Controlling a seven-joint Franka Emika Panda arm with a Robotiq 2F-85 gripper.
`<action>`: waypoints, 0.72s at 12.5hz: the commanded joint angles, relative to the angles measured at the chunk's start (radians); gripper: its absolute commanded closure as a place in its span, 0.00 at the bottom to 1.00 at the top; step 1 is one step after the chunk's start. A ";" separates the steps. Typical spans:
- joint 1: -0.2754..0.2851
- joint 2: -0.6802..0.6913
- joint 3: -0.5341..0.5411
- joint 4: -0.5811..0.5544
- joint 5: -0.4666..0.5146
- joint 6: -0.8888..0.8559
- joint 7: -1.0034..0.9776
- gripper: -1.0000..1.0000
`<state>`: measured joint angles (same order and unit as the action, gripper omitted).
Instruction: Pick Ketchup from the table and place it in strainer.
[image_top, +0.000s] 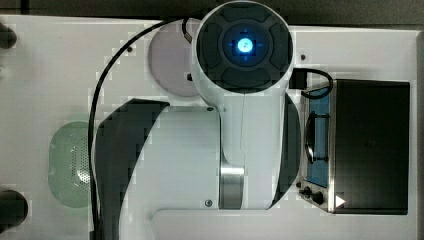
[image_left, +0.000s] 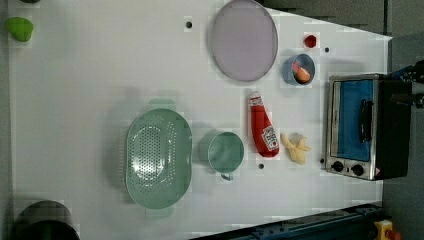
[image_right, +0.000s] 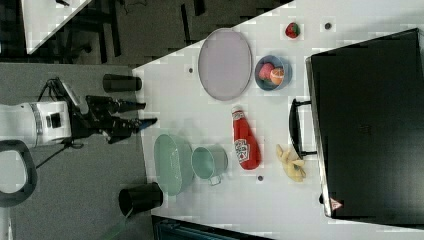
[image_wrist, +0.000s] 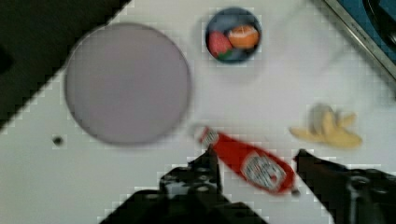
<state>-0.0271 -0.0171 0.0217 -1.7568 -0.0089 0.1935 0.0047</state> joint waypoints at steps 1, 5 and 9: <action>-0.100 -0.144 0.051 -0.098 0.038 -0.122 0.024 0.21; -0.090 -0.134 0.063 -0.198 0.038 -0.071 -0.045 0.00; -0.083 -0.119 0.097 -0.338 0.038 0.023 -0.273 0.00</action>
<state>-0.1174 -0.1747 0.1021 -2.0664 0.0325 0.2070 -0.1368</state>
